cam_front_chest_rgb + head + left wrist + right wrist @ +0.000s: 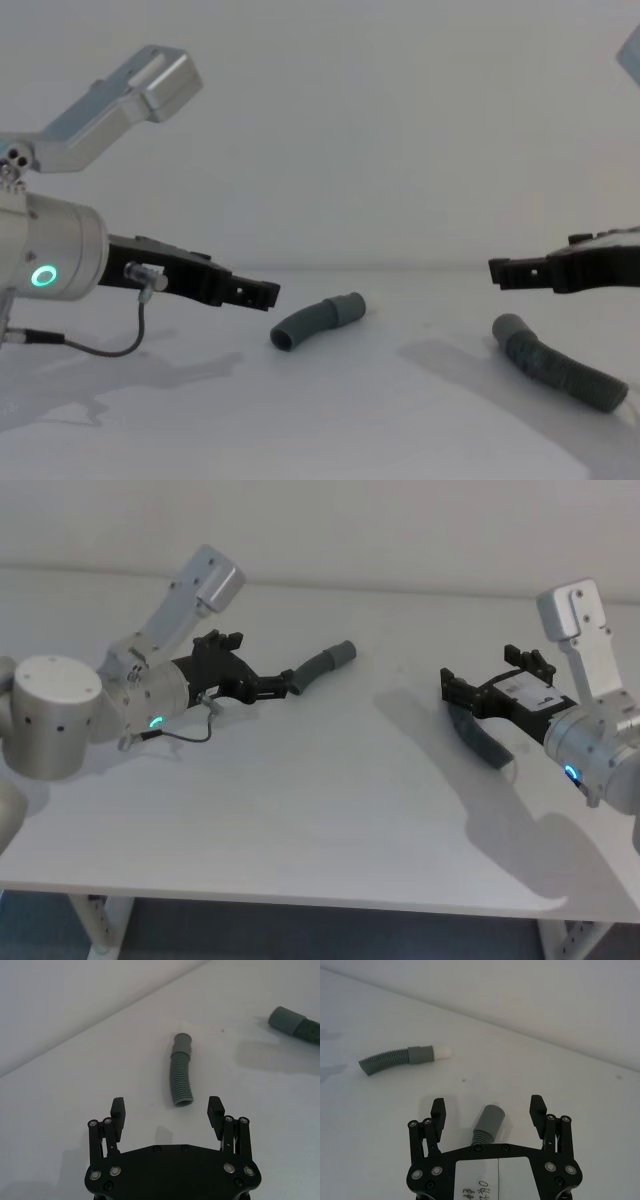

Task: Use both hands to pick up one end of the pipe from the table, align the ends, and insert them.

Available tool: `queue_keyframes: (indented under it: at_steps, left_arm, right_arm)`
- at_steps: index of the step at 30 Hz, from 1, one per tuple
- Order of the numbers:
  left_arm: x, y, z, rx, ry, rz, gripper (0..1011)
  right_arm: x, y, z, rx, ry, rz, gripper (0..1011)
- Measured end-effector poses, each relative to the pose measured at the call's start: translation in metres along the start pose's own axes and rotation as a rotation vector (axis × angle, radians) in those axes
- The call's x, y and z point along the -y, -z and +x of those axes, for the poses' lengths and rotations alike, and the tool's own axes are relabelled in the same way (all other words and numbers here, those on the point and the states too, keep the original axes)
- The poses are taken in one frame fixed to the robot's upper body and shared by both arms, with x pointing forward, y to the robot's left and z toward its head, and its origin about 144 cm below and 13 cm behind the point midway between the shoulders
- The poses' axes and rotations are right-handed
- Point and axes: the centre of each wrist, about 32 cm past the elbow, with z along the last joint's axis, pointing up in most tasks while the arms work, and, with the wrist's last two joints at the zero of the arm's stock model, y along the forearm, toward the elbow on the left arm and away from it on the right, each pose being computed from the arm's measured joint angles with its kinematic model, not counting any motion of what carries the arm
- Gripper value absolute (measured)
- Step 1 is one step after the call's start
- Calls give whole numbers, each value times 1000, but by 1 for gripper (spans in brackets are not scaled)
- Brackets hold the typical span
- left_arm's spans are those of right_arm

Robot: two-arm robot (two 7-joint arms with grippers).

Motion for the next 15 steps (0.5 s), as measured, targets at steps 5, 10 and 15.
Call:
queue_keyframes:
  at_steps: [5, 10, 15]
  left_arm:
    - [8, -5, 9, 17, 46, 24, 1001]
    - [23, -10, 20, 34, 87, 43, 1001]
    - [36, -14, 28, 45, 109, 52, 1001]
  right_arm:
    - [-5, -1, 2, -19, -12, -29, 1001]
    - [-9, -2, 4, -40, -22, -50, 1001]
    - [-11, 0, 5, -59, -24, -71, 1001]
